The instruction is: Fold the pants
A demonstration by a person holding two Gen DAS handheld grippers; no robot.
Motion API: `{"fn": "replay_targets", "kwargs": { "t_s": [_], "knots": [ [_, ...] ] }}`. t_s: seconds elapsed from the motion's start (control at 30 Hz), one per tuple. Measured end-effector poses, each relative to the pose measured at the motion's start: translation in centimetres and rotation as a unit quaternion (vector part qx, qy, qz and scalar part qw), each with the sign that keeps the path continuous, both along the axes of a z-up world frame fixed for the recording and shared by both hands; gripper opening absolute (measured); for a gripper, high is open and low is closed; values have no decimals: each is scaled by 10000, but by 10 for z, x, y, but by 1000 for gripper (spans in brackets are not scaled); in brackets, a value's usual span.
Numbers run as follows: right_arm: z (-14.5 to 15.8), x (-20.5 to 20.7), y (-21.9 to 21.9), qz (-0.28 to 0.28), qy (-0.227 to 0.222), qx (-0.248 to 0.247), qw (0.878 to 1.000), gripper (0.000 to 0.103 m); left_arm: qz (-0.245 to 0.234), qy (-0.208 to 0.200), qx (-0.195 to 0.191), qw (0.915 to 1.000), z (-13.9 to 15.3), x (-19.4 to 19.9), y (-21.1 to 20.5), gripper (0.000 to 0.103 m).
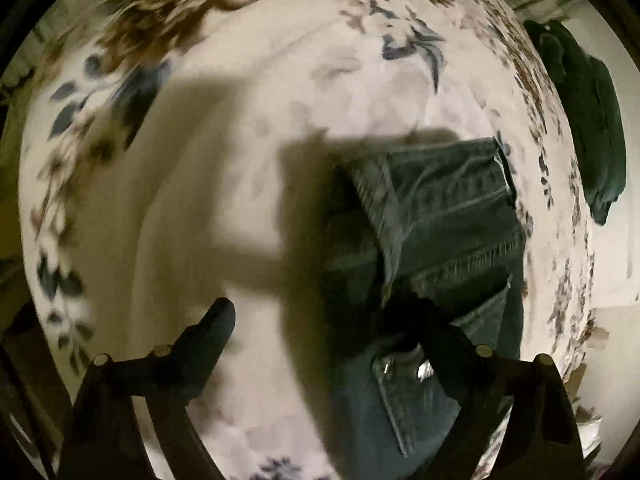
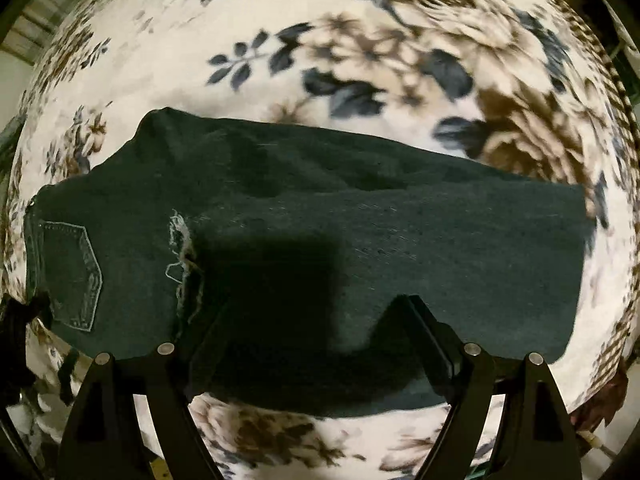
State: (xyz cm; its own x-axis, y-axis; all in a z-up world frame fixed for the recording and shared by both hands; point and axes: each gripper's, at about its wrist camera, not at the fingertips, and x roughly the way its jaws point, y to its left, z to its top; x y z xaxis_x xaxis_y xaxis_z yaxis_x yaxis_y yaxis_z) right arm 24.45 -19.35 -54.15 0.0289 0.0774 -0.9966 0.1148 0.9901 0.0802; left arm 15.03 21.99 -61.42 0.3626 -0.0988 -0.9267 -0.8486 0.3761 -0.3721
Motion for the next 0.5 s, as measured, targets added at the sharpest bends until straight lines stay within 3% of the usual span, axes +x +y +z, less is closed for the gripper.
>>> {"fn": "replay_targets", "kwargs": {
  "t_s": [0.17,0.27,0.37,0.43,0.5],
  "knots": [
    [-6,6,10,310,62,-188,9993,87,-394,-138,107,9991,4,22,8,59],
    [-11,8,14,358,106,-229,9990,87,-534,-176,119,9983,0,34,14,57],
    [-16,8,21,425,180,-302,9985,87,-457,-193,-148,9987,-9,40,26,57],
    [-19,8,25,473,249,-416,9977,87,-585,-165,-48,9981,-3,43,24,54],
    [-25,8,31,499,294,-497,9971,87,-825,-245,176,9961,8,46,16,34]
  ]
}}
